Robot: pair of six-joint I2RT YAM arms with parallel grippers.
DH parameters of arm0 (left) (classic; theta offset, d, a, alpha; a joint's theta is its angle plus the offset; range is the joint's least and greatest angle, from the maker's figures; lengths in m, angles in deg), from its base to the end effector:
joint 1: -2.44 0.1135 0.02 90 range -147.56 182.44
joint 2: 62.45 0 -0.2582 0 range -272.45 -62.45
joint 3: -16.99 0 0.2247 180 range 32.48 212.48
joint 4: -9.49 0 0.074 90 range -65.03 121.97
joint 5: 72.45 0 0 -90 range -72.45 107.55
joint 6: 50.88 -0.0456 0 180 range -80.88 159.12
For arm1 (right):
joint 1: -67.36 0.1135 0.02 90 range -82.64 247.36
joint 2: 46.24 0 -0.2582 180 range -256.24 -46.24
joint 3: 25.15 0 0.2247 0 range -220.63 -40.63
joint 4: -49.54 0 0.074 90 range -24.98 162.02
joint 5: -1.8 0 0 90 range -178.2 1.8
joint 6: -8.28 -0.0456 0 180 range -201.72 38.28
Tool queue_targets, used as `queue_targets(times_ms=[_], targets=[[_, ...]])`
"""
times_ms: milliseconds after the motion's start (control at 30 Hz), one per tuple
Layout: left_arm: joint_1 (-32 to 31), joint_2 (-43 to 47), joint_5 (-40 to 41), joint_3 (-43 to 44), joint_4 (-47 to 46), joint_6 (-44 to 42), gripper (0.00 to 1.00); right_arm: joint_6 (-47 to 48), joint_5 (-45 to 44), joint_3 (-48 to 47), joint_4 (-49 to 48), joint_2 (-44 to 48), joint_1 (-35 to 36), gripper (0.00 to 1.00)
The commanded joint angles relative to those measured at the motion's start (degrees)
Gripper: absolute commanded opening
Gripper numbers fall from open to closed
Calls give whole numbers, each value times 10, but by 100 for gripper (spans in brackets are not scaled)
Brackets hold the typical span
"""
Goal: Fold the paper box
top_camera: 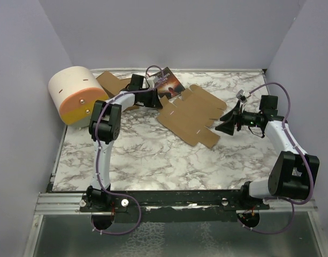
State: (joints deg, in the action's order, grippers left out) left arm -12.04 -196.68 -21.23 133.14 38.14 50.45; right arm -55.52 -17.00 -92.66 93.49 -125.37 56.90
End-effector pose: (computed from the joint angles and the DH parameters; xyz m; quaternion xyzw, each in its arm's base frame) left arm 0.4661 -0.1499 0.1490 0.1465 0.8731 -0.3785 0.2701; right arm 0.2454 -0.0014 0.2487 -0.2770 0.7458 0.4522 0.4033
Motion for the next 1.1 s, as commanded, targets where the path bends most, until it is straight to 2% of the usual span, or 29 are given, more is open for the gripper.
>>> queue_targets(times_ms=[0, 167, 267, 467, 567, 800, 933, 967, 1067], targets=[[-4, 72, -5, -77, -63, -3, 9, 0, -6, -13, -2, 9, 0, 79], [-12, 181, 31, -211, -152, -15, 0, -4, -5, -11, -4, 8, 0, 79], [-21, 264, 65, -326, -218, -2, 0, -5, -3, -10, -6, 7, 0, 79], [-23, 442, 149, -559, -327, 87, 0, -10, 1, -5, -11, 2, 0, 79], [-31, 509, 159, -645, -372, 134, 0, -14, 5, -3, -15, -1, 1, 79], [-68, 611, 227, -738, -352, 224, 0, -26, 13, 10, -32, -5, 0, 79], [-100, 670, 284, -795, -377, 281, 0, -41, 21, 27, -58, -6, 0, 79], [-107, 676, 289, -806, -386, 291, 3, -42, 23, 29, -62, -8, 0, 79], [-121, 672, 267, -800, -386, 294, 25, -47, 25, 32, -67, -11, 0, 79]])
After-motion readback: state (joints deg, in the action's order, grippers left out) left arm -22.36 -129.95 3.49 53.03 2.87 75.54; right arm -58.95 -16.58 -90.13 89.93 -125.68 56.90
